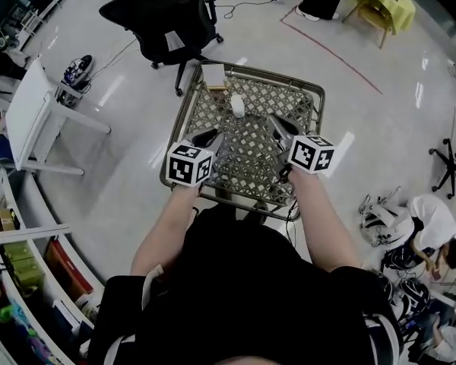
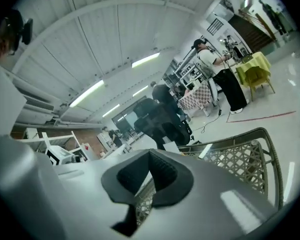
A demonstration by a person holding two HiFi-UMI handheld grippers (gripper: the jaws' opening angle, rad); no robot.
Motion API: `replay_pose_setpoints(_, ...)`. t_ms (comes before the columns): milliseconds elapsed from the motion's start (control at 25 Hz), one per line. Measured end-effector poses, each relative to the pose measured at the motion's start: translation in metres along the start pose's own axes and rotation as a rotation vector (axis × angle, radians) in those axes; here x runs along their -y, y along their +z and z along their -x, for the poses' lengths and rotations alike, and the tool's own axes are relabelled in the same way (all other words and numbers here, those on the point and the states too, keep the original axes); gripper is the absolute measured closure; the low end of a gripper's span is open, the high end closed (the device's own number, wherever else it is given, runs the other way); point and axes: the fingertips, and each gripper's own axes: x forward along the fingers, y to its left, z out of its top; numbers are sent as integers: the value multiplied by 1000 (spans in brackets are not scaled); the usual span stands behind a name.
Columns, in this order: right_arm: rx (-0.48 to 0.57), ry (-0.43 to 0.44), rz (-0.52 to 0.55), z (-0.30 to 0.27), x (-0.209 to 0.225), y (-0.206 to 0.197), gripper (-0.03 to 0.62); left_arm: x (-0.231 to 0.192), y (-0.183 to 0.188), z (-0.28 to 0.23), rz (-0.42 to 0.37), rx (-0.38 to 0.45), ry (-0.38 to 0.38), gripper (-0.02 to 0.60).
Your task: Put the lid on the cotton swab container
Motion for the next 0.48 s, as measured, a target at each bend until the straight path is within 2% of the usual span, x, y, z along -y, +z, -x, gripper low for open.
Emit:
replay_pose_setpoints(120, 54, 26, 7, 17, -18, 12, 583, 6, 10, 17, -3, 17, -4, 520)
replay_pose_setpoints(480, 117, 4, 232, 38, -58, 61, 583, -10, 42, 61, -29, 87, -32, 525)
